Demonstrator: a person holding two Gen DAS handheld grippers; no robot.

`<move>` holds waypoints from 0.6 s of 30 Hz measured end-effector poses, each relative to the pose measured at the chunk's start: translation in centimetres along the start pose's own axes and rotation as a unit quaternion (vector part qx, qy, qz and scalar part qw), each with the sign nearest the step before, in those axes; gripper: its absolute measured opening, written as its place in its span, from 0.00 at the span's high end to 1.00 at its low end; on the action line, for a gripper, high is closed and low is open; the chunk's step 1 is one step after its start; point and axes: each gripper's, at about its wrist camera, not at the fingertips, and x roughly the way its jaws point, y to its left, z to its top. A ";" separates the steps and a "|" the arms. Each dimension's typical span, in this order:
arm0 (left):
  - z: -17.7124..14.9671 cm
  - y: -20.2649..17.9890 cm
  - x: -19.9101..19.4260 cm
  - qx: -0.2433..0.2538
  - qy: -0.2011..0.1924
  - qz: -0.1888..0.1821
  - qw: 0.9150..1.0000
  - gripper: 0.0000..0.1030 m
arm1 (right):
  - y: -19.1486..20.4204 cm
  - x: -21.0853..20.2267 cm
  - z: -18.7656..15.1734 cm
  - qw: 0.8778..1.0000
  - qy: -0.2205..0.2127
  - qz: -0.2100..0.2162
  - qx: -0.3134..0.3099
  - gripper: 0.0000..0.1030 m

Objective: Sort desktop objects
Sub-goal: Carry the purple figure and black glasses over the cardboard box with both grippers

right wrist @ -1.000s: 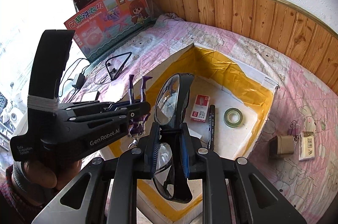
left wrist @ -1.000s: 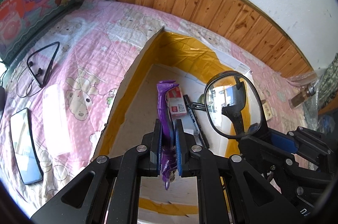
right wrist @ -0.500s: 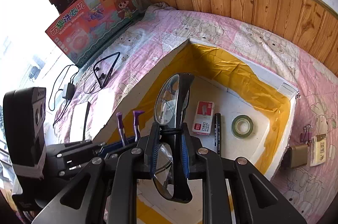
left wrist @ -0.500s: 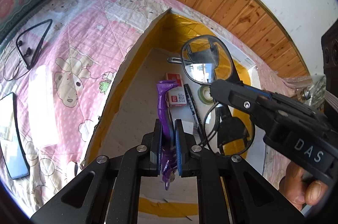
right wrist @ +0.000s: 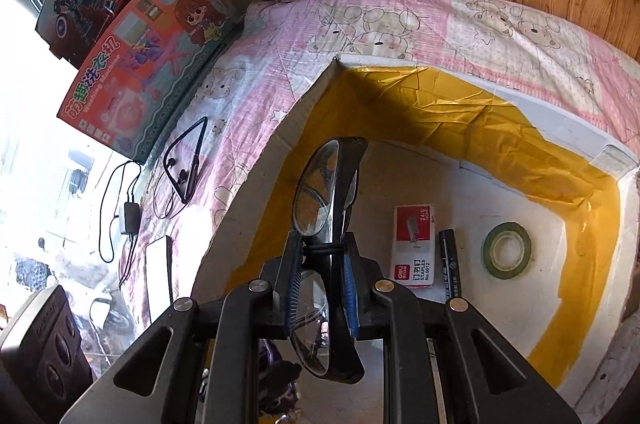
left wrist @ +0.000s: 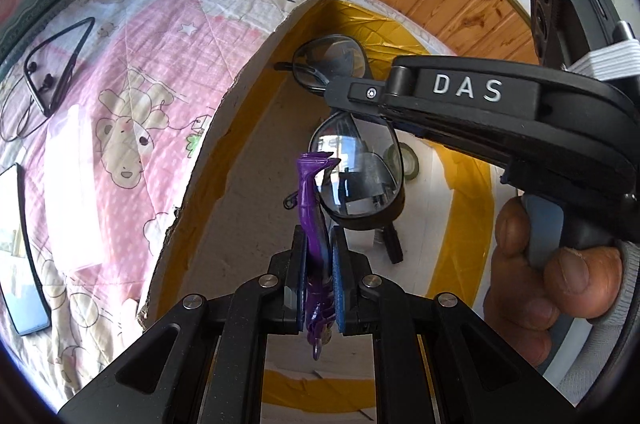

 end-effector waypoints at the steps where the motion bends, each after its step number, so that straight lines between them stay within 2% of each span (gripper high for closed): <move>1: 0.0 0.1 0.0 0.000 0.001 0.000 1.000 0.90 | -0.1 0.3 0.1 1.000 0.002 -0.003 0.002 0.80; 12: 0.2 0.4 1.0 -0.005 0.019 0.004 1.000 0.90 | -2.5 3.3 1.2 0.999 0.021 -0.016 0.047 0.81; 18: 0.2 0.3 1.1 -0.005 0.021 0.011 1.000 0.89 | -2.8 4.1 1.2 0.998 0.029 -0.022 0.047 0.80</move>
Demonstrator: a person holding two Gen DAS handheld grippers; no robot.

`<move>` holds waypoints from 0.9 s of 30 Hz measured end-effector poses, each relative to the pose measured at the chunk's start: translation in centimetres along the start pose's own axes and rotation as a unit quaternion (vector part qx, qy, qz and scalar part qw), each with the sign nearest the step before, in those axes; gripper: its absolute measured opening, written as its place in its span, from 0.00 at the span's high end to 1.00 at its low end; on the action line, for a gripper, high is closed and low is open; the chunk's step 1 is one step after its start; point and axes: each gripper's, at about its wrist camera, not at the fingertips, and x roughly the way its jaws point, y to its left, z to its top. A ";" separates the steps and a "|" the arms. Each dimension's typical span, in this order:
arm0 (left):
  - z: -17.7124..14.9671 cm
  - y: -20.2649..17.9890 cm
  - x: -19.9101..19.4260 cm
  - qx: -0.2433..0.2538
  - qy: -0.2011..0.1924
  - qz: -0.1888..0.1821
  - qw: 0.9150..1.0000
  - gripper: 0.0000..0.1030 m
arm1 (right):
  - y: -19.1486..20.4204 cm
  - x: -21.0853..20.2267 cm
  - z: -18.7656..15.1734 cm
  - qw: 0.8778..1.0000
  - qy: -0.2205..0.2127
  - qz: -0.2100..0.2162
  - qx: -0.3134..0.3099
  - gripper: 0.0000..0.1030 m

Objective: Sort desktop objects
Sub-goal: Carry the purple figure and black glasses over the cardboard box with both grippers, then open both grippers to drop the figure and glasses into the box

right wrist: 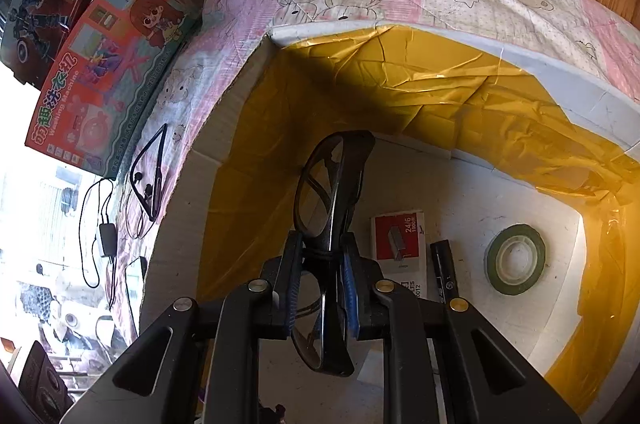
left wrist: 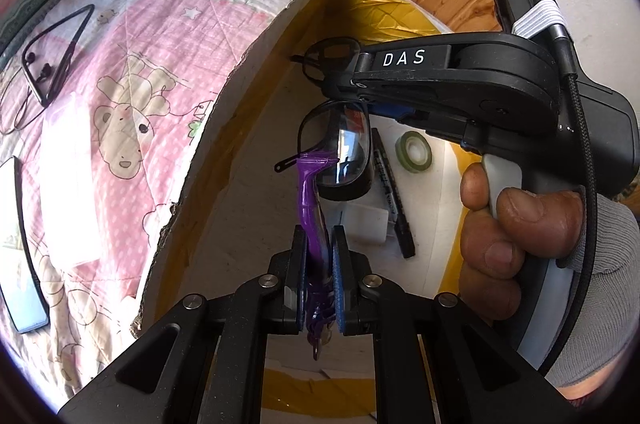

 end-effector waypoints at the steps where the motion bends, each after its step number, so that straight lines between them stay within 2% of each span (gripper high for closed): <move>1: 0.0 0.0 -0.1 0.000 -0.001 0.002 1.000 0.89 | -0.1 0.1 0.0 1.000 0.002 0.001 0.000 0.79; 8: 0.0 0.3 0.0 -0.009 0.008 0.005 1.000 0.89 | -0.9 0.3 -0.4 1.000 0.013 0.009 0.013 0.73; 15: 0.0 0.4 -0.3 -0.012 0.005 -0.003 1.000 0.78 | -1.5 -2.2 -1.0 0.999 0.009 0.033 0.013 0.72; 23: -0.4 -0.1 -0.7 0.004 -0.013 0.008 1.000 0.72 | -1.8 -6.6 -3.3 0.998 0.005 0.045 -0.032 0.70; 27: -0.8 -1.1 -1.2 0.024 -0.034 0.032 0.999 0.72 | -1.8 -8.6 -4.8 0.997 0.000 0.041 -0.072 0.69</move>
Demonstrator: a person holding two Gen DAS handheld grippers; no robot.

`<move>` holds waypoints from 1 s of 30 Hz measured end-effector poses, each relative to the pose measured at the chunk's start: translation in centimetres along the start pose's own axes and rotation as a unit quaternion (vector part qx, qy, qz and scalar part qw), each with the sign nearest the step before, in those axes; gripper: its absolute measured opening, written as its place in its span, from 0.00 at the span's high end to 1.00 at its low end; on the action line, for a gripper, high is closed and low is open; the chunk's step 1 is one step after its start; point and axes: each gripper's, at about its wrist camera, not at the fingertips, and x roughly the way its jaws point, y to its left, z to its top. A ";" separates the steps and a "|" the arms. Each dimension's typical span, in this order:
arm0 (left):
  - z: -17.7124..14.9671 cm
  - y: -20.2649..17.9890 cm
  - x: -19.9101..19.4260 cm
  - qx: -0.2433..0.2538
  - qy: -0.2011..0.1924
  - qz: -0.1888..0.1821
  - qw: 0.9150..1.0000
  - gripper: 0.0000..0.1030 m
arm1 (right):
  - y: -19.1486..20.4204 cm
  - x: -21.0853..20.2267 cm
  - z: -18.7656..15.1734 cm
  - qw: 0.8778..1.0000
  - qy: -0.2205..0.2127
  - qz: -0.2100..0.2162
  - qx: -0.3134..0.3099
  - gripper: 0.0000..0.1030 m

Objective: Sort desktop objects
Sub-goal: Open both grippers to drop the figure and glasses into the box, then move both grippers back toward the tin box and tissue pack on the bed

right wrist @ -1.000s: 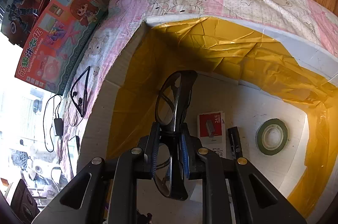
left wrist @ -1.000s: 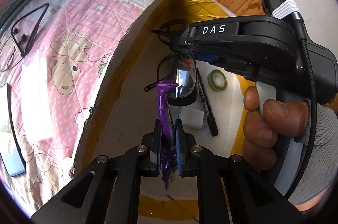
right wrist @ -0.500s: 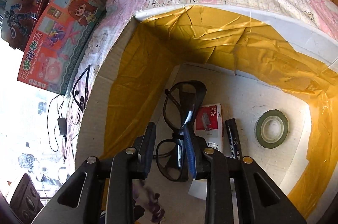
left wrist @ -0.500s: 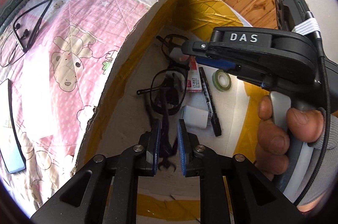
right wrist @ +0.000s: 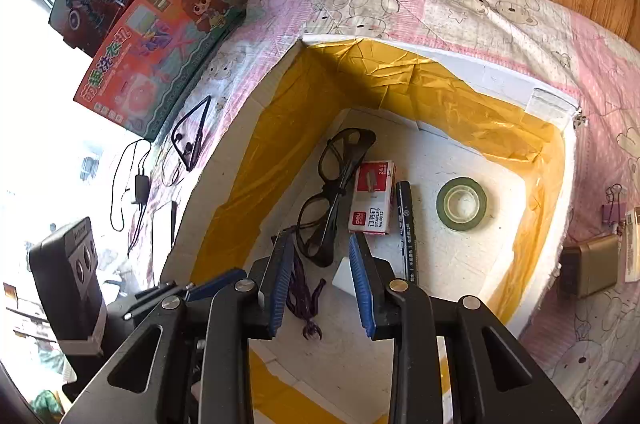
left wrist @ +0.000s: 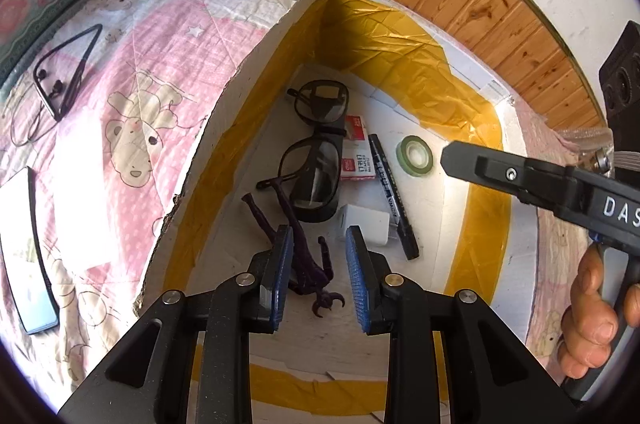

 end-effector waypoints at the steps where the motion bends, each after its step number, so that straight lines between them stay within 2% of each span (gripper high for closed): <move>1: -0.1 -0.3 -0.3 0.008 -0.008 0.008 1.000 0.72 | 0.0 -0.5 -0.4 1.000 0.000 -0.001 -0.012 0.69; 7: -0.2 -2.3 -1.8 0.056 -0.041 0.053 0.996 0.72 | 0.9 -2.4 -3.3 0.996 -0.005 -0.008 -0.087 0.64; 14: 0.0 -3.1 -1.0 0.059 -0.039 0.064 0.995 0.71 | 1.8 -3.1 -4.7 0.986 -0.017 0.000 -0.164 0.64; 18: 0.6 -3.5 -0.7 0.054 -0.033 0.064 0.996 0.72 | 1.5 -3.1 -4.3 0.983 -0.019 0.018 -0.180 0.63; 26: 0.6 -4.8 -3.6 -0.009 -0.038 0.039 0.998 0.72 | 2.0 -4.7 -4.3 0.978 -0.004 -0.014 -0.208 0.63; 28: 0.0 -5.6 -5.1 -0.007 -0.053 0.026 0.998 0.73 | 2.6 -5.3 -4.6 0.974 -0.017 -0.028 -0.225 0.62; 30: -0.4 -6.3 -6.5 0.008 -0.077 0.033 0.996 0.70 | 2.8 -6.0 -4.9 0.972 -0.034 -0.042 -0.227 0.62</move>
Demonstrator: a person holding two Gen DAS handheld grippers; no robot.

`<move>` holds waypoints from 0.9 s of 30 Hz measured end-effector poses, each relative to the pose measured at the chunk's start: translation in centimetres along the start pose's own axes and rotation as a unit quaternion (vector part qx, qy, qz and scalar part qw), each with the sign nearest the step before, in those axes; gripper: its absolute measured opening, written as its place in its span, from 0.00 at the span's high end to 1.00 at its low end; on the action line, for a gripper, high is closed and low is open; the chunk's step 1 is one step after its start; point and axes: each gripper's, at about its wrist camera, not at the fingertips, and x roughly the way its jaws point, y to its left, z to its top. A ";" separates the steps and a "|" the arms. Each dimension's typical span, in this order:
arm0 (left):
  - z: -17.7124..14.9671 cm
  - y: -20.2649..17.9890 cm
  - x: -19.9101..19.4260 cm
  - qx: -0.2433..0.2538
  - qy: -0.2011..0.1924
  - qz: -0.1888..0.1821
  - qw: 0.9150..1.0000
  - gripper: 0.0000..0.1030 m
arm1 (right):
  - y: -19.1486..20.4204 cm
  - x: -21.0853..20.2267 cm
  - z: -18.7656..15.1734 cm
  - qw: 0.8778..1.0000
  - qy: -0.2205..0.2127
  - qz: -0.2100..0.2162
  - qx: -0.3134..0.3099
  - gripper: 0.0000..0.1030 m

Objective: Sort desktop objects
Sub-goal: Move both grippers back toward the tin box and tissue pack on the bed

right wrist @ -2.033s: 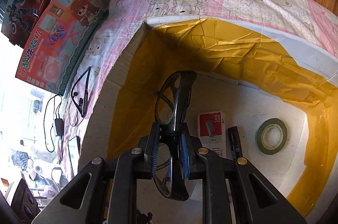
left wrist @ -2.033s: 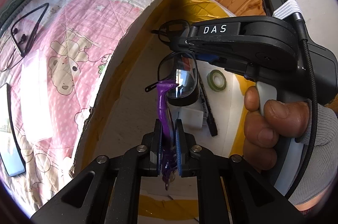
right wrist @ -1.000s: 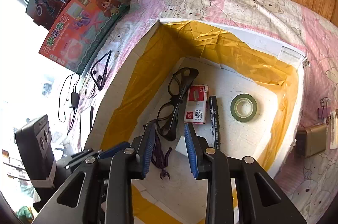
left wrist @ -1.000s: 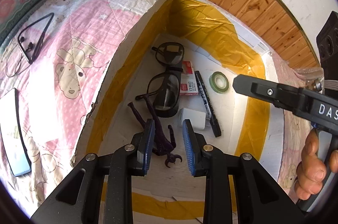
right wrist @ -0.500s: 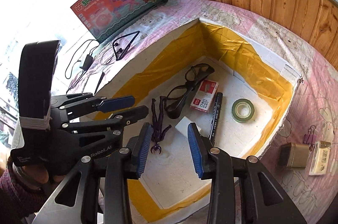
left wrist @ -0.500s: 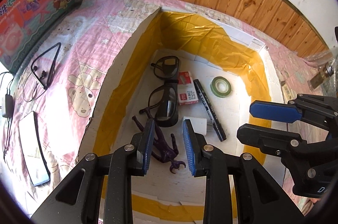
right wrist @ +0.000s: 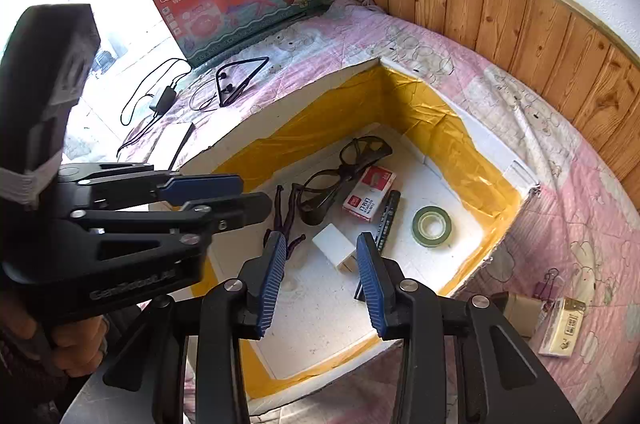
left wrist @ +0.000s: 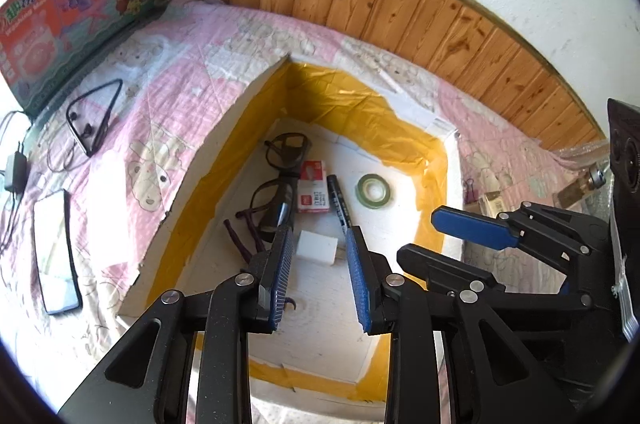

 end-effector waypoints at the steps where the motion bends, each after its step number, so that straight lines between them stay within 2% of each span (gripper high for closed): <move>1: -0.1 0.0 -0.3 -0.002 0.000 -0.003 1.000 0.70 | -0.1 -0.5 -0.2 1.000 -0.009 -0.002 0.011 0.62; 3: -0.5 0.2 -0.3 -0.011 0.013 -0.020 1.000 0.70 | 0.0 -1.1 -0.6 0.999 -0.009 0.000 0.032 0.61; 6: -0.8 -0.3 -0.8 -0.014 0.013 -0.042 0.999 0.70 | 1.1 -2.0 -1.3 0.999 -0.005 -0.031 0.018 0.61; 11: -1.2 -0.9 -1.4 0.005 0.008 -0.042 0.999 0.68 | 2.1 -3.3 -2.3 0.998 -0.010 -0.064 0.014 0.61; 14: -1.6 -1.1 -1.3 0.013 0.014 -0.053 0.998 0.68 | 2.3 -3.9 -3.1 0.996 -0.015 -0.088 0.011 0.56; 17: -1.9 -2.0 -1.6 0.031 0.009 -0.059 0.998 0.68 | 2.5 -4.6 -3.8 0.994 -0.021 -0.110 0.006 0.55; 23: -2.4 -3.3 -1.8 0.053 0.002 -0.048 0.997 0.68 | 2.7 -5.9 -5.0 0.992 -0.038 -0.116 0.014 0.55; 27: -3.1 -4.2 -1.8 0.068 0.004 -0.056 0.996 0.67 | 2.7 -6.8 -5.8 0.991 -0.048 -0.121 0.024 0.54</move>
